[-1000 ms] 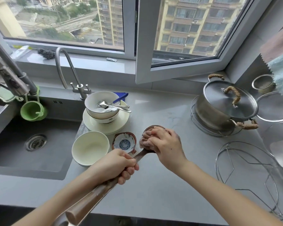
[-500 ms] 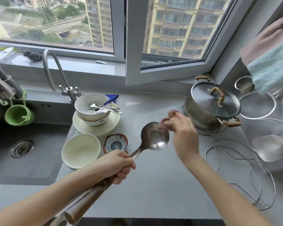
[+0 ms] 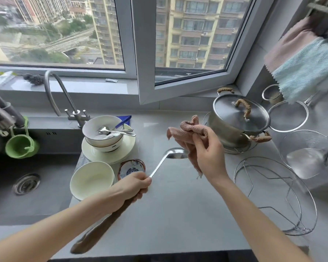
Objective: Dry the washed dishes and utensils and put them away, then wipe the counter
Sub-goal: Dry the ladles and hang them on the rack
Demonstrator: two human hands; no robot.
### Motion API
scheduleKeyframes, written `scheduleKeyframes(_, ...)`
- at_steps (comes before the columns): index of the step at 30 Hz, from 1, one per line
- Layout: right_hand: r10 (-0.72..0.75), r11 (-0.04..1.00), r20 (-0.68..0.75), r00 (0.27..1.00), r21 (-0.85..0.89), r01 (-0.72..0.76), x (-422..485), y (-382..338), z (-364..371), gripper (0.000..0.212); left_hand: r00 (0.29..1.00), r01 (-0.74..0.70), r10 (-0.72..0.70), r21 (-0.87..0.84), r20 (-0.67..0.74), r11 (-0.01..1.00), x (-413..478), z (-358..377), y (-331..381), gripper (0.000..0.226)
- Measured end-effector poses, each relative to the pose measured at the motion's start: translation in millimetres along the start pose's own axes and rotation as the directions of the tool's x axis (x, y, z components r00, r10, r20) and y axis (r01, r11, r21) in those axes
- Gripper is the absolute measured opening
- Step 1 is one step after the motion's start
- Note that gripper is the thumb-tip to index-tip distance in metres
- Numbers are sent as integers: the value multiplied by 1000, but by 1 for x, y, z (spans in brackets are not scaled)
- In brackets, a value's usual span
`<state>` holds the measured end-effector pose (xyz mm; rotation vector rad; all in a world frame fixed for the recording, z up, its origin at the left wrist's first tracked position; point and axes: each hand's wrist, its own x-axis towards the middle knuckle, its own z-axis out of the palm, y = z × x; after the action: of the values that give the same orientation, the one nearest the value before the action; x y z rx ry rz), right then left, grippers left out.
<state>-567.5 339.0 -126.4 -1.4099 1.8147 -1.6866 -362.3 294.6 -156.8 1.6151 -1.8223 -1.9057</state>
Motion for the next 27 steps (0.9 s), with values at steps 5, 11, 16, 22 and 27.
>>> scheduleKeyframes(5,-275,786,313,909,-471,400,-28,36,31,24,949,-190,283,463,-140,866,1,1,6,24)
scheduleKeyframes(11,66,895,228,971,-445,44,-6,16,36,34,846,-297,505,634,-173,714,-9,6,-9,27)
scheduleKeyframes(16,549,820,300,780,-14,-572,33,23,21,26,802,-400,579,592,-142,699,-13,2,-18,15)
scheduleKeyframes(22,723,396,449,524,352,-848,31,48,9,34,835,-397,532,515,-142,760,-3,-5,-18,22)
scheduleKeyframes(27,855,204,267,445,617,-760,29,60,14,19,756,-341,635,729,-163,593,2,-16,-2,28)
